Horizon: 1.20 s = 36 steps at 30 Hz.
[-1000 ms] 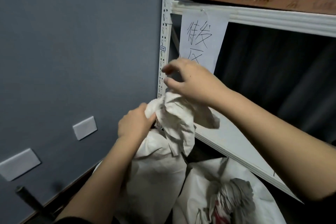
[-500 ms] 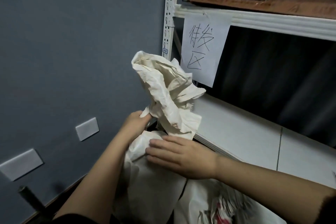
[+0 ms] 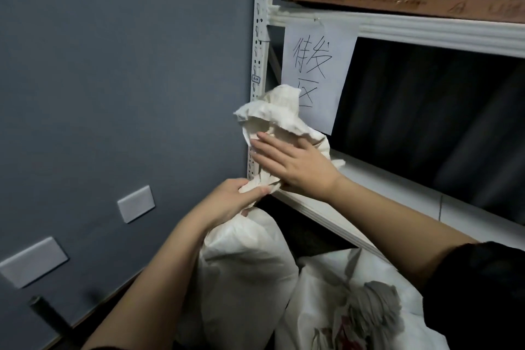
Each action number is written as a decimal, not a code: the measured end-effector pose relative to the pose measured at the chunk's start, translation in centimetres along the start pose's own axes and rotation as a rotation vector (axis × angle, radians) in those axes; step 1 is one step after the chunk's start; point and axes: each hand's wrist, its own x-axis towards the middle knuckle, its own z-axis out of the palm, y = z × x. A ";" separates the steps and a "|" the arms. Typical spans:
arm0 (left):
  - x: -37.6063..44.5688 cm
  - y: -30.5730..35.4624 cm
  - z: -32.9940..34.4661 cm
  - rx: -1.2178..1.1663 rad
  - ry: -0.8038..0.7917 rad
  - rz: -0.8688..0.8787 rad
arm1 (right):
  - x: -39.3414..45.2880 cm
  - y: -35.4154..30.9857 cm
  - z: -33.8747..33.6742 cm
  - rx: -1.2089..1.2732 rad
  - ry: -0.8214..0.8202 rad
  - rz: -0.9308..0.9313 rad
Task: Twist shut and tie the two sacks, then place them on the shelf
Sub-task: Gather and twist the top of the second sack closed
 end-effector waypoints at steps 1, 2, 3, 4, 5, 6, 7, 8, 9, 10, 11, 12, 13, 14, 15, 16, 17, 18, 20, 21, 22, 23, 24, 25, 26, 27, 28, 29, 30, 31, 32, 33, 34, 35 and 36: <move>-0.1 0.1 -0.1 0.018 -0.022 0.015 | -0.1 0.2 0.2 0.023 0.002 -0.009; -0.2 0.1 -0.1 0.032 -0.043 0.037 | -0.1 0.4 0.5 0.078 0.001 -0.030; -0.2 0.0 0.0 0.068 -0.048 0.057 | 0.0 0.6 0.7 0.154 0.001 -0.045; -0.1 -0.1 0.1 0.140 -0.024 0.082 | 0.2 0.8 0.8 0.239 -0.027 -0.033; 0.1 -0.3 0.2 0.239 0.019 0.104 | 0.5 0.9 0.8 0.312 -0.081 0.002; 0.4 -0.5 0.3 0.320 0.066 0.121 | 0.8 1.0 0.7 0.364 -0.138 0.045; 0.5 -0.5 0.4 0.378 0.116 0.128 | 1.1 1.4 0.5 0.399 -0.198 0.081; 0.6 -0.6 0.6 0.412 0.167 0.130 | 1.5 1.9 0.0 0.415 -0.271 0.106; 0.6 -0.7 0.7 0.427 0.210 0.115 | 1.8 2.5 -0.6 0.400 -0.339 0.126; 0.6 -0.9 0.6 0.398 0.238 0.081 | 2.0 3.2 -1.1 0.352 -0.369 0.143; 0.5 -1.0 0.6 0.329 0.250 0.021 | 2.1 3.7 -1.7 0.288 -0.364 0.157; 0.3 -1.1 0.7 0.252 0.256 -0.050 | 2.1 4.0 -2.1 0.229 -0.337 0.170; 0.2 -1.2 0.8 0.204 0.265 -0.122 | 2.2 4.2 -2.3 0.173 -0.295 0.174; 0.1 -1.4 1.0 0.221 0.283 -0.181 | 2.2 4.0 -2.2 0.128 -0.248 0.179; 0.0 -1.5 1.4 0.287 0.308 -0.222 | 2.1 3.8 -2.2 0.114 -0.200 0.197; -0.2 -1.7 1.8 0.349 0.340 -0.239 | 2.1 3.5 -2.1 0.133 -0.161 0.219; -0.3 -1.8 2.2 0.360 0.376 -0.238 | 2.0 3.2 -2.0 0.165 -0.116 0.243; -0.3 -1.9 2.6 0.339 0.405 -0.216 | 1.8 3.1 -1.9 0.204 -0.082 0.272; -0.6 -2.3 3.0 0.343 0.450 -0.141 | 1.3 2.7 -1.7 0.292 0.003 0.335; -0.6 -2.5 3.1 0.370 0.464 -0.095 | 1.0 2.5 -1.9 0.348 0.036 0.374; -0.6 -2.7 3.1 0.392 0.470 -0.047 | 0.7 2.1 -1.9 0.411 0.049 0.428; -0.6 -2.9 3.0 0.407 0.476 -0.006 | 0.5 1.6 -2.0 0.485 0.049 0.501; -0.5 -3.0 2.9 0.409 0.483 0.027 | 0.4 1.0 -2.0 0.569 0.027 0.597; -0.4 -3.1 3.0 0.397 0.495 0.054 | 0.1 0.3 -1.7 0.663 0.010 0.707; -0.2 -3.1 3.0 0.374 0.512 0.078 | -0.1 -0.4 -1.3 0.784 0.006 0.824; -0.1 -3.0 3.0 0.341 0.532 0.097 | -0.2 -1.3 -0.8 0.935 0.026 0.938; 0.0 -2.9 3.1 0.307 0.547 0.101 | -0.2 -2.2 -0.3 1.097 0.053 1.037; 0.2 -2.8 3.0 0.276 0.558 0.094 | -0.1 -3.1 0.3 1.239 0.082 1.102; 0.3 -2.6 2.9 0.250 0.564 0.091 | -0.1 -3.7 0.5 1.338 0.103 1.138; 0.5 -2.5 2.8 0.225 0.564 0.085 | 0.1 -4.2 0.7 1.399 0.108 1.144; 0.6 -2.5 2.6 0.193 0.563 0.078 | 0.3 -4.8 1.0 1.440 0.080 1.144; 0.8 -2.4 2.4 0.154 0.557 0.074 | 0.5 -5.3 1.3 1.464 0.043 1.132; 0.9 -2.4 2.2 0.111 0.551 0.070 | 0.9 -5.9 1.5 1.491 -0.003 1.114; 1.0 -2.3 2.0 0.070 0.543 0.061 | 1.2 -6.4 1.8 1.519 -0.033 1.086; 1.1 -2.2 1.8 0.035 0.538 0.051 | 1.5 -6.9 2.1 1.542 -0.052 1.058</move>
